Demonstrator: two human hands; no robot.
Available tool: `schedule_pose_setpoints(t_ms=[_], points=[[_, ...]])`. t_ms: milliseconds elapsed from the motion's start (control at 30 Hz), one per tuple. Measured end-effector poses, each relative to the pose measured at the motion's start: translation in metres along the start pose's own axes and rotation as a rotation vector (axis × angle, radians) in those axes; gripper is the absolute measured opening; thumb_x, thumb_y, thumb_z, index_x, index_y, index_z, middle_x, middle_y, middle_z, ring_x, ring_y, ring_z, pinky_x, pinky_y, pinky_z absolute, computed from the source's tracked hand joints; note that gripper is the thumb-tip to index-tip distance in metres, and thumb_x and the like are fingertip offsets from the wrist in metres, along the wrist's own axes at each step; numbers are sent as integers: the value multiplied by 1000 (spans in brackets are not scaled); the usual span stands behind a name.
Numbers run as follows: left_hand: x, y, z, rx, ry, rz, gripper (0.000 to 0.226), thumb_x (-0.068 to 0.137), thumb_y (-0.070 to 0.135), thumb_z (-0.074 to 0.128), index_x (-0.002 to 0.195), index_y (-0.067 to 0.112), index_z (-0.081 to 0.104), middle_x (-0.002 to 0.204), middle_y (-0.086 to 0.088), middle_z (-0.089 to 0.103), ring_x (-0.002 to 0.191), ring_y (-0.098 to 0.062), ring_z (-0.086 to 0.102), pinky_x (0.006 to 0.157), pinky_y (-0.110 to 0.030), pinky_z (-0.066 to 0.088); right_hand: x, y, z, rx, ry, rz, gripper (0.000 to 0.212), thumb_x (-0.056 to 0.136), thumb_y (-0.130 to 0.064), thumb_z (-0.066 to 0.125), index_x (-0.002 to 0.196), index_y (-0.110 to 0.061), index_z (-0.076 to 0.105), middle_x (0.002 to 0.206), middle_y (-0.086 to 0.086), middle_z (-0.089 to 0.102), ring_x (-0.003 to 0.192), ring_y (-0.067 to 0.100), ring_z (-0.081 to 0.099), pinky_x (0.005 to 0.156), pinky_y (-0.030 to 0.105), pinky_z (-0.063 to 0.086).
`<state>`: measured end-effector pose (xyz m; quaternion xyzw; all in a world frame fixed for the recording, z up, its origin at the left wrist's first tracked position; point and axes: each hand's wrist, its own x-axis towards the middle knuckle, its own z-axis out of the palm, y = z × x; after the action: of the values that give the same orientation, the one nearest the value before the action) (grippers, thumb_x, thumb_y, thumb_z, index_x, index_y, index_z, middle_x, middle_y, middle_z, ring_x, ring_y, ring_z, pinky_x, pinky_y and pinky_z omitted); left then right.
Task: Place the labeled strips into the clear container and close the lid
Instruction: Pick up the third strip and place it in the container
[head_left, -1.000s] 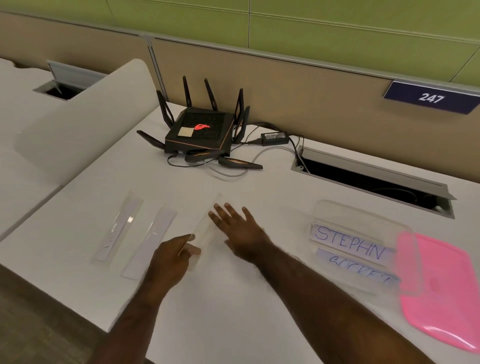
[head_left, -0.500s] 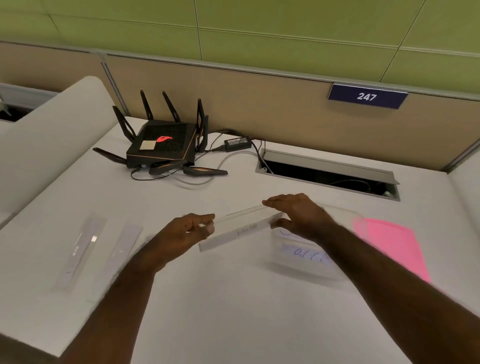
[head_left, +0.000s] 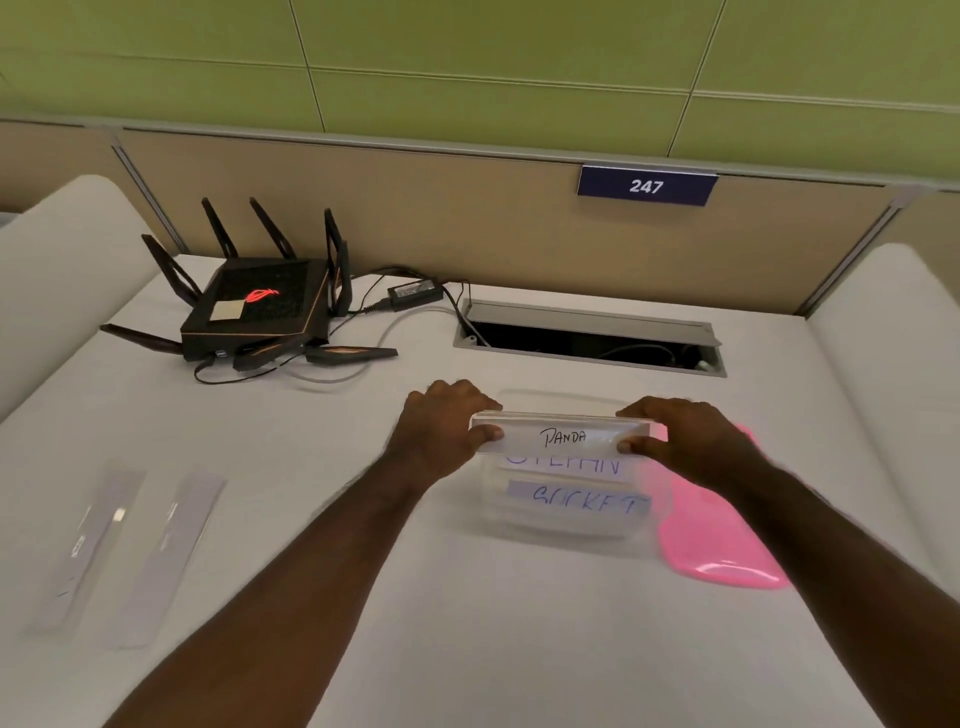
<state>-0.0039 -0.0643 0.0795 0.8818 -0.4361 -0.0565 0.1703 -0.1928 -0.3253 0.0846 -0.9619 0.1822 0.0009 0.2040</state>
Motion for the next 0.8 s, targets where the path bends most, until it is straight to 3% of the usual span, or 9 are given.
schedule_pose_setpoints(t_ms=[133, 267, 367, 467, 633, 800], points=[[13, 20, 26, 264, -16, 46, 38, 87, 55, 51, 118, 38, 62, 118, 10, 63, 110, -20, 51, 88, -39, 29, -13, 15, 10, -116, 48, 65, 42, 77, -54, 69, 109, -28, 61, 113, -5, 69, 100, 20, 62, 87, 37, 45], [14, 32, 50, 434, -112, 61, 36, 89, 50, 51, 116, 29, 64, 117, 2, 65, 113, -26, 48, 103, -50, 21, -15, 17, 26, -364, 3, 112, 44, 75, -60, 65, 110, -33, 62, 114, -1, 65, 111, 21, 51, 93, 40, 31], [13, 39, 60, 503, -199, 68, 36, 88, 50, 55, 112, 26, 67, 114, 1, 68, 120, -31, 45, 111, -63, 4, -12, 11, 35, -472, -29, 93, 43, 70, -58, 71, 104, -32, 67, 111, -5, 64, 110, 22, 48, 90, 41, 31], [12, 46, 60, 585, -266, 51, 36, 81, 55, 61, 100, 26, 72, 102, 2, 73, 128, -34, 43, 105, -71, -17, -8, 4, 41, -597, -81, 66, 37, 73, -52, 71, 102, -29, 70, 110, -2, 63, 109, 23, 47, 91, 44, 31], [11, 51, 66, 646, -356, 11, 24, 81, 43, 66, 85, 20, 70, 94, -4, 75, 143, -37, 28, 93, -73, -32, -4, -6, 53, -795, -185, 33, 42, 79, -50, 66, 107, -19, 68, 112, 5, 63, 111, 28, 48, 96, 47, 31], [18, 48, 69, 606, -376, 28, 29, 82, 46, 63, 91, 20, 70, 104, -4, 74, 147, -33, 17, 97, -72, -27, 4, -11, 54, -811, -237, 61, 52, 76, -55, 67, 109, -14, 64, 111, 5, 64, 109, 28, 51, 98, 49, 30]])
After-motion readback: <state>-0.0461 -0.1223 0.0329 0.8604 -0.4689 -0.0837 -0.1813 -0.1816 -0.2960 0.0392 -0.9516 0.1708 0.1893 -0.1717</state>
